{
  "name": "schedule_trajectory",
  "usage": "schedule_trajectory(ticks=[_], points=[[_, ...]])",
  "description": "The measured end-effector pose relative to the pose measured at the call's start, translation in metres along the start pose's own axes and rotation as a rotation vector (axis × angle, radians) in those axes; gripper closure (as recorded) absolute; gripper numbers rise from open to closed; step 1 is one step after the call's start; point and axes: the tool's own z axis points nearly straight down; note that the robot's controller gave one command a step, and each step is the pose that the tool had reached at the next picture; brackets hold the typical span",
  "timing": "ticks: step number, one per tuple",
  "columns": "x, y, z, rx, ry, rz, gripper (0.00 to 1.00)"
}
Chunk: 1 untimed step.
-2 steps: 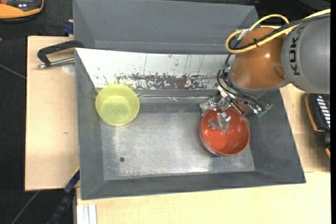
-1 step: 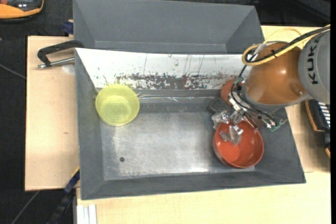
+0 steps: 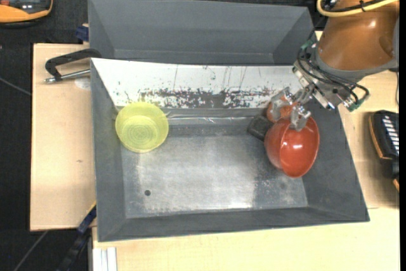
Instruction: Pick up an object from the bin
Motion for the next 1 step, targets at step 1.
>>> schedule_trajectory(ticks=[1], points=[[0.0191,-0.0190,-0.0610,0.008,-0.010,0.074,1.00]])
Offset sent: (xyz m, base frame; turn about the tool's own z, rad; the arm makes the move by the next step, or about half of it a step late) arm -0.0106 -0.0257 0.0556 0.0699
